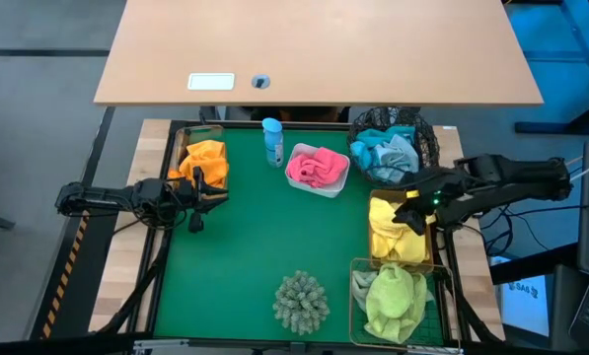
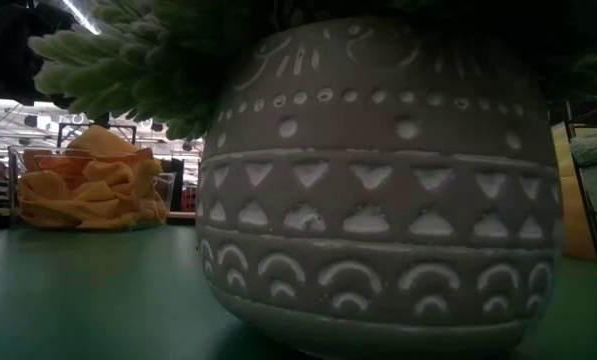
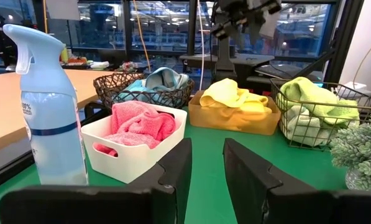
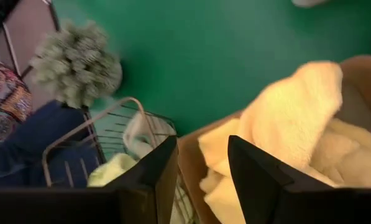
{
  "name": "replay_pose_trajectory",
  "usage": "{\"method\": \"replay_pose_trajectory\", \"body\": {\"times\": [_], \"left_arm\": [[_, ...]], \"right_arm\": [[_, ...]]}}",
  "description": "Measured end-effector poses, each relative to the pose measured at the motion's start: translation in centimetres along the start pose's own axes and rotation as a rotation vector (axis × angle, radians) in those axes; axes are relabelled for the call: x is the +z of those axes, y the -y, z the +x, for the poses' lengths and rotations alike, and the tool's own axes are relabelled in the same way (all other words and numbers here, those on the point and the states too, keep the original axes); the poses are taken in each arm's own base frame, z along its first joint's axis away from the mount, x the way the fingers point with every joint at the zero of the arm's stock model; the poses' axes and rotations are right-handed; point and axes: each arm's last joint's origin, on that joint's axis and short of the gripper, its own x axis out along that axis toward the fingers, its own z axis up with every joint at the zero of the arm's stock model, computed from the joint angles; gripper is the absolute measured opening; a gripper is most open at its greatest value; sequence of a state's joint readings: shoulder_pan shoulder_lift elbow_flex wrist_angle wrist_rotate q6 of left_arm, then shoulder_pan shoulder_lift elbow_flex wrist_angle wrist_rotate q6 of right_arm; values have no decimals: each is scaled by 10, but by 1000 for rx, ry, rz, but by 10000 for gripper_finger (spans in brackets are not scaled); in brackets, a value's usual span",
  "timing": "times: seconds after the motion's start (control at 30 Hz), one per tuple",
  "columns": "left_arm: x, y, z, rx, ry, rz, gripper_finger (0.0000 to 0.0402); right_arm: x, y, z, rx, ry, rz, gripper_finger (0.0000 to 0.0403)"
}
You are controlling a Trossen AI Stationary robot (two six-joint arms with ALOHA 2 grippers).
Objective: Sort microfiber towel by color & place in baskets
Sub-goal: Return to Home Position
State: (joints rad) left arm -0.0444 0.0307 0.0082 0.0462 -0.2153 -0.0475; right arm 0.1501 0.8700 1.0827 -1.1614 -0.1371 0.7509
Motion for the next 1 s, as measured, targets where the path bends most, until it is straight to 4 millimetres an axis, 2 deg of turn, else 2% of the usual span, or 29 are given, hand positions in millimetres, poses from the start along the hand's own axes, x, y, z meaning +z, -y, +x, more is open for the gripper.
{"method": "replay_pose_trajectory", "body": {"times": [0.17, 0.47, 0.77, 1.0], "left_arm": [[0, 0, 0, 0, 0, 0, 89], [0, 0, 0, 1, 0, 0, 89], [0, 0, 0, 1, 0, 0, 89], [0, 0, 0, 1, 0, 0, 89]], "right_arm": [[7, -5, -14, -34, 119, -20, 143], [21, -9, -23, -188, 384, -230, 143], [41, -27, -35, -150, 665, -489, 143], [36, -26, -53, -189, 766, -650, 143]]}}
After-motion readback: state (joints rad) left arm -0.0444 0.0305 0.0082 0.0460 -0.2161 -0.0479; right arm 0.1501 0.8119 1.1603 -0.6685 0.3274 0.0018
